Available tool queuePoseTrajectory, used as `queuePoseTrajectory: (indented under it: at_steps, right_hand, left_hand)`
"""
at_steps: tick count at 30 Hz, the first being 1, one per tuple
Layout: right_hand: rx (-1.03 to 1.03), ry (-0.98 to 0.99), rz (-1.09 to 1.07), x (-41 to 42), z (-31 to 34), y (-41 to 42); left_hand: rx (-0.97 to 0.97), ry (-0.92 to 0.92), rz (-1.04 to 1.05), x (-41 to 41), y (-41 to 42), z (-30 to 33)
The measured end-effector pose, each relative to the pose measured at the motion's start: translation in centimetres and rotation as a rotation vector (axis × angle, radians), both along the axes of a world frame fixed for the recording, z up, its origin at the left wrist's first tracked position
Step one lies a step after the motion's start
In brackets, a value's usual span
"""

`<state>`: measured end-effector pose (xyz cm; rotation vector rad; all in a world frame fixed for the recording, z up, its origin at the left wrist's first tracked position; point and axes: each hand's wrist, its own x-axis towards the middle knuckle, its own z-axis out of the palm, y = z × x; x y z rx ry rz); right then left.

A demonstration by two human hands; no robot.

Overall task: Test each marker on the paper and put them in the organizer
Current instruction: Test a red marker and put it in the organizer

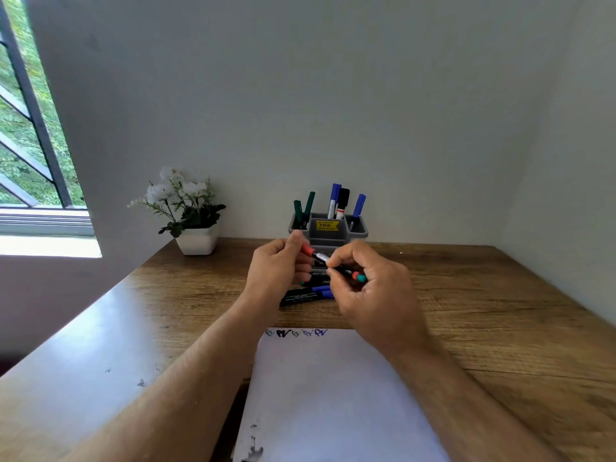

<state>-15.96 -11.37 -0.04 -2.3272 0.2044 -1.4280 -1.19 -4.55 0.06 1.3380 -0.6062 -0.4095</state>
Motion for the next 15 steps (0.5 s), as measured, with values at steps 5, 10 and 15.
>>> queuePoseTrajectory:
  at_steps: [5,10,15]
  right_hand:
    - [0.108,0.235,-0.220,0.4,-0.7,-0.9]
    - [0.048,0.278,-0.338,0.3,-0.5,-1.1]
    - [-0.032,0.286,-0.297,0.3,-0.6,-1.3]
  left_hand:
    - [-0.184,0.193,-0.100,0.4,0.4,0.2]
    - [-0.185,0.177,-0.221,-0.1,0.6,0.7]
    - [-0.157,0.153,-0.276,-0.7,0.5,0.9]
